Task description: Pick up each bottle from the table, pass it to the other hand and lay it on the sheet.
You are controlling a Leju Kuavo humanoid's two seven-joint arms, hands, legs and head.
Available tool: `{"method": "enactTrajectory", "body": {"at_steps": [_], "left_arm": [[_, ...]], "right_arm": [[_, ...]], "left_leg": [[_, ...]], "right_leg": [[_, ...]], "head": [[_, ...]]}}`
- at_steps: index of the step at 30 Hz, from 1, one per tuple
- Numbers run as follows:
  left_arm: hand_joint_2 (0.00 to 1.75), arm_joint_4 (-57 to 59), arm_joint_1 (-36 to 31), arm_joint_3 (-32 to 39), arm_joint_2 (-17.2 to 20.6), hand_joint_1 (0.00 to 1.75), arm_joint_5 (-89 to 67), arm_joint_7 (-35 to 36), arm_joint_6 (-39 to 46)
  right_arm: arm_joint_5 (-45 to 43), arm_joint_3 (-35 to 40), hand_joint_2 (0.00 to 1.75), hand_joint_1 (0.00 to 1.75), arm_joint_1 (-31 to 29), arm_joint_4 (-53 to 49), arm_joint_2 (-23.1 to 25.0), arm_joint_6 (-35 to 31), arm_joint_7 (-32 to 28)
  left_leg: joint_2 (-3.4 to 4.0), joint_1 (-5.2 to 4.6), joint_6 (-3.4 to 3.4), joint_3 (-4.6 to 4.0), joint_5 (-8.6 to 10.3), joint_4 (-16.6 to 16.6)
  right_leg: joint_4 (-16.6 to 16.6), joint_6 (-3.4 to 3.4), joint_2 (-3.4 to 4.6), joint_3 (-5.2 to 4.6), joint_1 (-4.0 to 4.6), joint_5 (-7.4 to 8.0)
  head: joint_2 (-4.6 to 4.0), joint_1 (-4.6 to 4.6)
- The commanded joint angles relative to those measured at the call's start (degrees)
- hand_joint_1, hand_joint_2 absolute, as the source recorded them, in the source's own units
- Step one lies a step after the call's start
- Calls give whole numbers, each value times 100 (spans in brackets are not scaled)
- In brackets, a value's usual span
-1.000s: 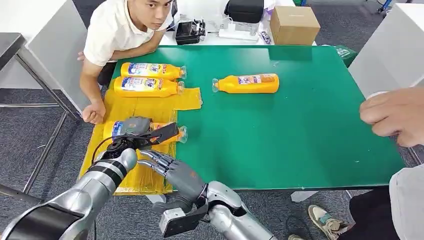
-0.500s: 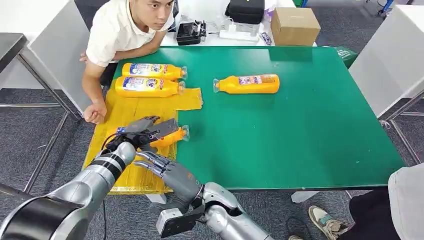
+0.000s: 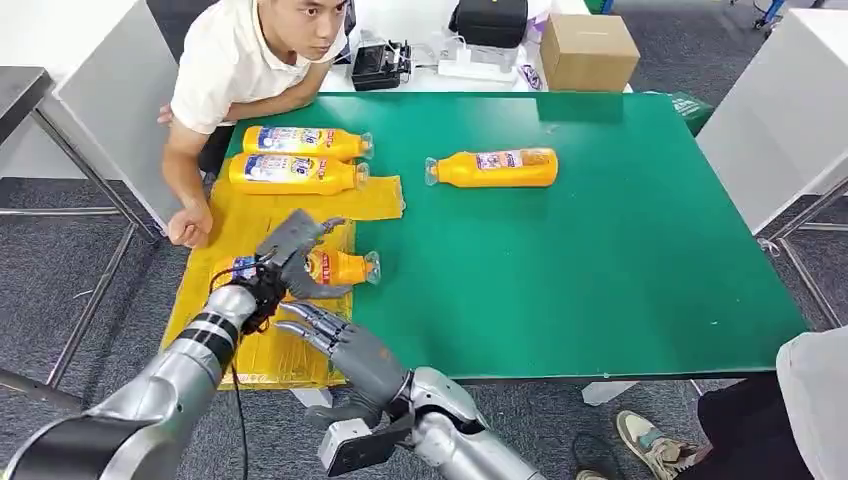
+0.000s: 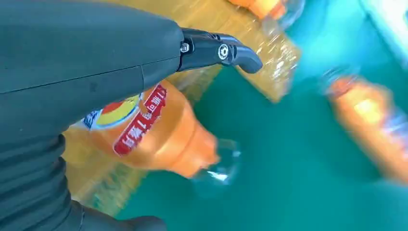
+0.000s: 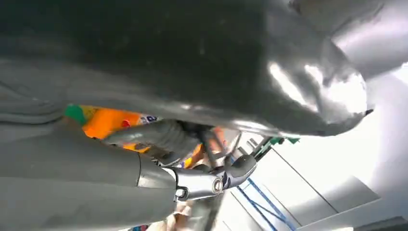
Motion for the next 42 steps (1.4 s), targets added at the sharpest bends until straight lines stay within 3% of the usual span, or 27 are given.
{"method": "enactTrajectory", "body": {"at_steps": [1, 10, 11, 13, 16, 19, 20, 22, 24, 28, 29, 33, 38, 42], "left_arm": [[175, -2093, 1146, 164, 380, 0, 1596, 77, 47], [175, -3794, 1978, -67, 483, 0, 2244, 184, 1100], [175, -4185, 2212, -22, 463, 0, 2237, 140, 1345], [175, -5107, 2824, 17, 488, 0, 1984, 66, 1850], [175, -6268, 3965, 302, 411, 0, 2520, 5, 1736], [175, -6732, 4627, 193, 437, 0, 2446, -117, 1649], [175, -6800, 4770, 73, 488, 0, 2307, -98, 1607], [175, -6942, 5112, -304, 585, 0, 2253, -108, 1332], [175, -6907, 5112, -725, 849, 0, 1971, -220, 1146], [175, -6621, 4874, -1099, 957, 0, 1676, -221, 1103], [175, -6550, 4827, -1124, 942, 0, 1675, -228, 1095], [175, -6299, 4627, -1171, 854, 0, 1545, -157, 1175], [175, -6198, 4601, -1224, 807, 0, 1429, -115, 1258], [175, -5801, 4458, -1323, 566, 0, 1214, -43, 1370]], "right_arm": [[13, 228, 0, 0, -28, 179, -280, -126, -17], [284, 158, 0, 0, 196, -218, -518, -432, 175], [383, 67, 175, 0, 262, -394, -629, -612, 290], [610, -279, 175, 0, 507, -1027, -969, -938, 591], [-672, -1529, 175, 0, 1606, -3016, -1142, -626, 144], [-1162, -2402, 175, 0, 2208, -3740, -1037, -545, 151], [-1128, -2861, 0, 0, 2367, -3701, -828, -790, 358], [-796, -3325, 0, 0, 2326, -3253, -848, -961, 185], [-571, -3606, 0, 0, 2179, -2847, -826, -1093, 59], [66, -3947, 0, 0, 1733, -2088, -1046, -1577, 104], [237, -4057, 175, 0, 1623, -1916, -1071, -1783, 102], [574, -4327, 175, 0, 1257, -1451, -1306, -2116, 219], [573, -4393, 175, 0, 1209, -1374, -1323, -2106, 254], [903, -4310, 175, 0, 1094, -1010, -1465, -2048, 407]], "left_leg": [[16, -1, -2, 18, -6, -8], [6, 0, -1, -1, -6, -3], [9, 0, 0, 2, -8, -3], [10, -4, 1, 8, -10, -6], [17, -8, 3, 20, -23, -7], [10, -11, 2, 18, -32, -2], [3, -11, 1, -3, -26, -2], [0, -8, -1, -9, -32, -3], [-6, -7, 2, -4, -39, -5], [-5, -6, 0, -3, -38, -6], [-10, -10, 1, 12, -34, -13], [-5, -6, 4, -5, -24, -10], [0, -15, 6, 45, -26, -25], [-3, -8, 8, 10, -19, -13]], "right_leg": [[-7, -3, 11, 12, 0, -2], [-3, -4, 5, -4, 0, -4], [-5, -4, 6, -2, 1, -5], [-6, -2, 6, 3, -3, -8], [-7, -2, 10, 14, -6, -18], [-2, -1, 5, 14, -9, -28], [-2, -2, 2, -5, -9, -22], [-7, 3, -2, -12, -7, -24], [-11, 6, -8, -4, -6, -34], [-13, 2, -8, -6, -4, -32], [-17, 1, -15, 9, -7, -32], [-18, 4, -7, -7, -4, -19], [-30, 5, -14, 40, -10, -23], [-20, -2, -8, 8, -5, -9]], "head": [[0, -2], [0, 0], [0, 0], [0, 0], [0, -2], [0, 0], [0, 0], [0, 0], [0, 0], [0, -2], [0, -2], [0, -2], [0, 0], [0, -2]]}}
